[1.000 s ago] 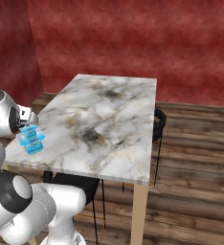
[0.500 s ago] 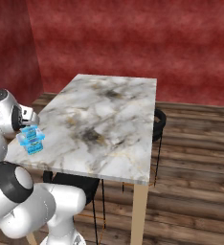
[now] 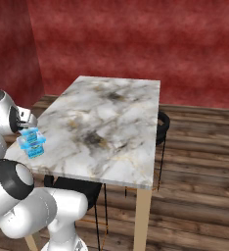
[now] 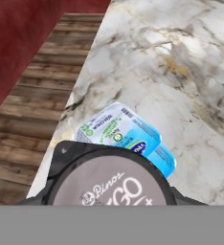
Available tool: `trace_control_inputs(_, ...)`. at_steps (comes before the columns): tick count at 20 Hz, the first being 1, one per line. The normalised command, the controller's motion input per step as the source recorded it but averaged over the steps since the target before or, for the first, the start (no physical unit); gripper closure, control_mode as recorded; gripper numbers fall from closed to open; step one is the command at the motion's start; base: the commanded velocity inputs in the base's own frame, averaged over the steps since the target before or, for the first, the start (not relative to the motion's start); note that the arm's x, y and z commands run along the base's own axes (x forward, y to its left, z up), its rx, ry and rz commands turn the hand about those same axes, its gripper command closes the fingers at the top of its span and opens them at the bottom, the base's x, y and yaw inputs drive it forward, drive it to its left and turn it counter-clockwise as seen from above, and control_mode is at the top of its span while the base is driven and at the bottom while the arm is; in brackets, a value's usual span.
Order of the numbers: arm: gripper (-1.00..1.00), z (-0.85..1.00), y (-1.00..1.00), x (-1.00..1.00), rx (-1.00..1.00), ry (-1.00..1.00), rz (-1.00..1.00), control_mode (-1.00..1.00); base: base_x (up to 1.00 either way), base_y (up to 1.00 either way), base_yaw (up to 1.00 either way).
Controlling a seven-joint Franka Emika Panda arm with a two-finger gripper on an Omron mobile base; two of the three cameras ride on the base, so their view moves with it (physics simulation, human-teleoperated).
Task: Stack the yogurt containers by placing the smaller containers on top of the larger containers.
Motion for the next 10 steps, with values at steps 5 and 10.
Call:
trace_control_inputs(5, 1.00, 0.00, 0.03, 0.00, 0.00, 0.00, 0.00, -1.00, 0.00, 0.00, 0.00)
trace_control_inputs(10, 1.00, 0.00, 0.00, 0.00, 0.00, 0.00, 0.00, -1.00, 0.00, 0.00, 0.00)
